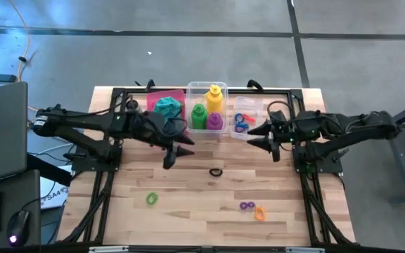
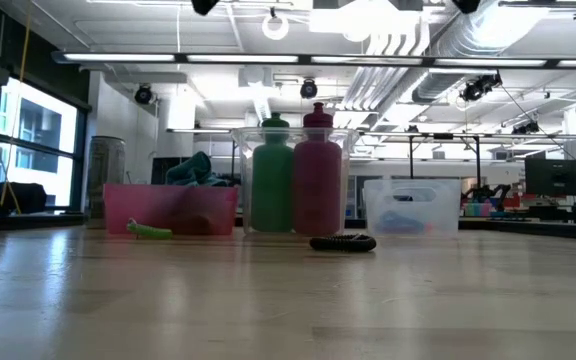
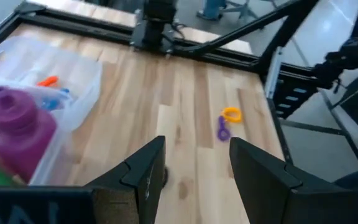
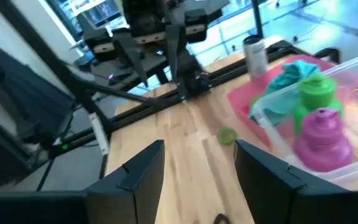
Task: Pick & Place Sports Items
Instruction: Put the black spring keychain into the right transparent bin
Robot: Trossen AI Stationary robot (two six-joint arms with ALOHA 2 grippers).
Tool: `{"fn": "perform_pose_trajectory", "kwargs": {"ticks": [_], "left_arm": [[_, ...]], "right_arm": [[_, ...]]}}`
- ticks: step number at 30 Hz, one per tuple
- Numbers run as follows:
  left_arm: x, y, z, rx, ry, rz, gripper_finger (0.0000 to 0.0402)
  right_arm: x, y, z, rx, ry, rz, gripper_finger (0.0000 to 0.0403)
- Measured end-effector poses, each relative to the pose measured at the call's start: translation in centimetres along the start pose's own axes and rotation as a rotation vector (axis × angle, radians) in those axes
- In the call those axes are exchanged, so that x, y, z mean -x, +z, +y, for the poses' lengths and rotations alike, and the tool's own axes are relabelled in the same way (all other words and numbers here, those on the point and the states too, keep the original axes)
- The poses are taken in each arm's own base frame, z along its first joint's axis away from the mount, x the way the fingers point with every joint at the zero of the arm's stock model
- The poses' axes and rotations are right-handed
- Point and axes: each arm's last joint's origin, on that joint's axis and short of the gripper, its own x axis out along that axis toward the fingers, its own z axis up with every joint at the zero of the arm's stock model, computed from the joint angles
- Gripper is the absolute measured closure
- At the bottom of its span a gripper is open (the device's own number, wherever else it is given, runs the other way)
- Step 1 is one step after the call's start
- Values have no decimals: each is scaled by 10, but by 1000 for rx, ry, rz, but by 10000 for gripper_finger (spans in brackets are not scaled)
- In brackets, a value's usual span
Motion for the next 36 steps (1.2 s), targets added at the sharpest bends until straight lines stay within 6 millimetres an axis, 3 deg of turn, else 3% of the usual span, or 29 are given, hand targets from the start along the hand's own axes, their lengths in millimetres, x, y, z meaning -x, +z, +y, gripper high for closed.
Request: {"fn": "perform_pose_trajectory", "kwargs": {"ticks": [14, 23, 36], "left_arm": [[0, -12, -40, -79, -4, -9, 225], [1, -13, -45, -81, 30, -20, 225], [1, -13, -44, -79, 35, -21, 225]], "right_arm": [[-29, -14, 59, 85, 121, 238, 219], [-55, -43, 54, 222, 62, 481, 219], [-113, -75, 39, 264, -35, 626, 219]]}}
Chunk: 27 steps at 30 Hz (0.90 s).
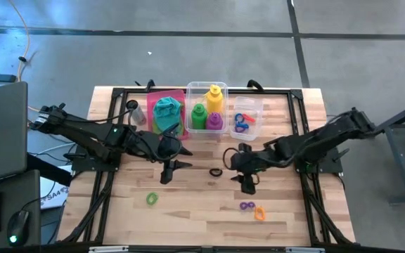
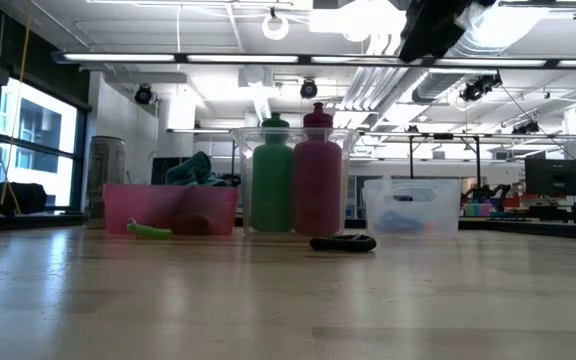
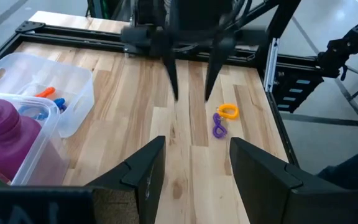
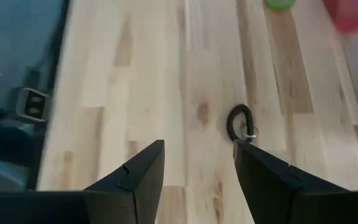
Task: Pick & Place Sports Items
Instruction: Put the black spring keychain into the right transparent bin
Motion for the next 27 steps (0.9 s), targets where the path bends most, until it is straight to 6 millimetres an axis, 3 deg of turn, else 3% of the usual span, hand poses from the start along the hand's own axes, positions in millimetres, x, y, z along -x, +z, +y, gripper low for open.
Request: {"fn": "perform_pose_trajectory", "kwargs": {"ticks": [13, 27], "left_arm": [[0, 0, 0, 0, 6, -2, 225], [0, 0, 0, 0, 5, -2, 225]], "right_arm": [[-58, 1, -19, -95, -85, 87, 219], [-92, -1, -29, -120, -115, 107, 219]]}}
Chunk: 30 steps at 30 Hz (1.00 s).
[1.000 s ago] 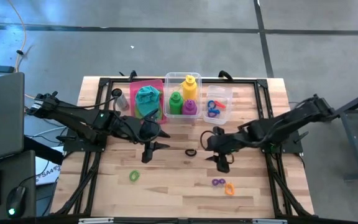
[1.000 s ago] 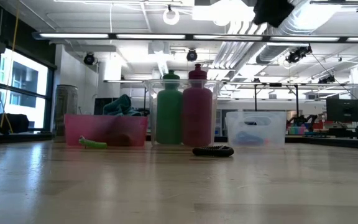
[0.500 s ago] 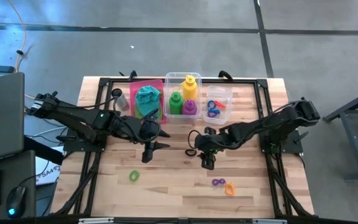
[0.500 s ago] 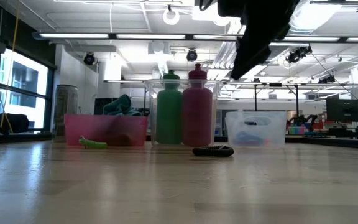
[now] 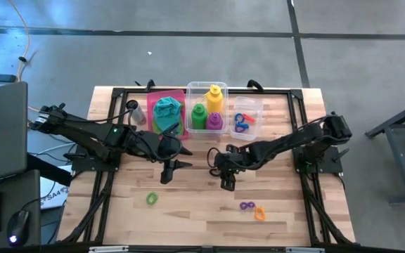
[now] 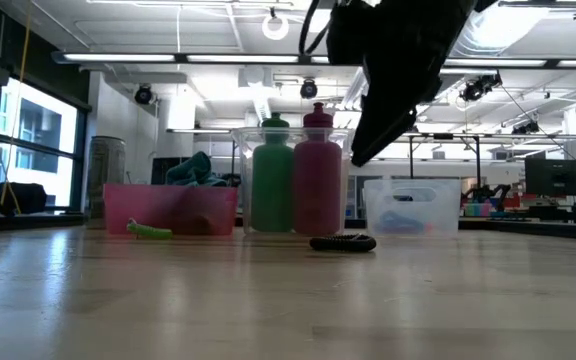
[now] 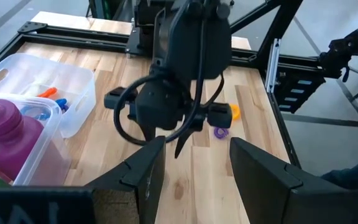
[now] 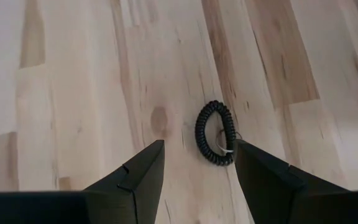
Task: Pick & Place Sports Items
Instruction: Put the black spring keychain into the right transparent bin
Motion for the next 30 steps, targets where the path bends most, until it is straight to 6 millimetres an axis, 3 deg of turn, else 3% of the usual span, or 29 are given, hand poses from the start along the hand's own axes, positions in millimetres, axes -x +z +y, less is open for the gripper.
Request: {"fn": "perform_pose_trajectory", "kwargs": {"ticks": [16, 30], "left_arm": [[0, 0, 0, 0, 0, 1, 225], [0, 0, 0, 0, -1, 1, 225]], "right_arm": [[-45, -4, -15, -32, -58, 60, 219], [-49, 7, -33, -86, -66, 15, 219]]}}
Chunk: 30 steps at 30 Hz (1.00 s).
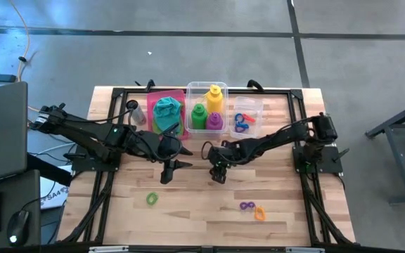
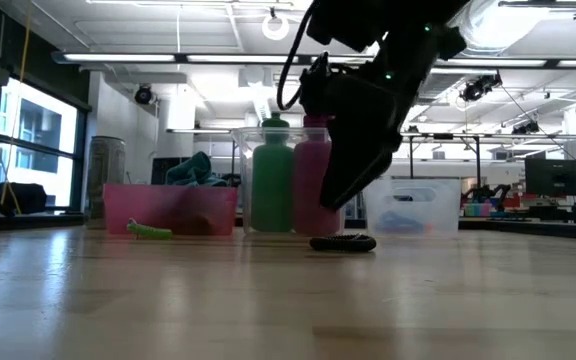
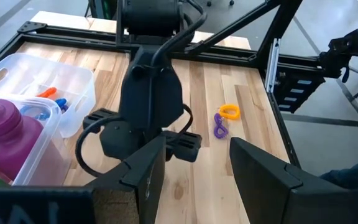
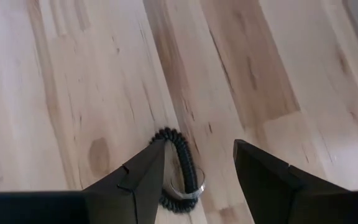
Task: Pick & Place Sports Items
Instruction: Put the black spring keychain into the right transparent bin
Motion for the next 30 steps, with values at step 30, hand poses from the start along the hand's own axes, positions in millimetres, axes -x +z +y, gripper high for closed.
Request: {"fn": "perform_pose_trajectory", "kwargs": {"ticks": [30], "left_arm": [[0, 0, 0, 0, 0, 0, 225]], "right_arm": [[-38, -15, 2, 44, 44, 112, 359]]}}
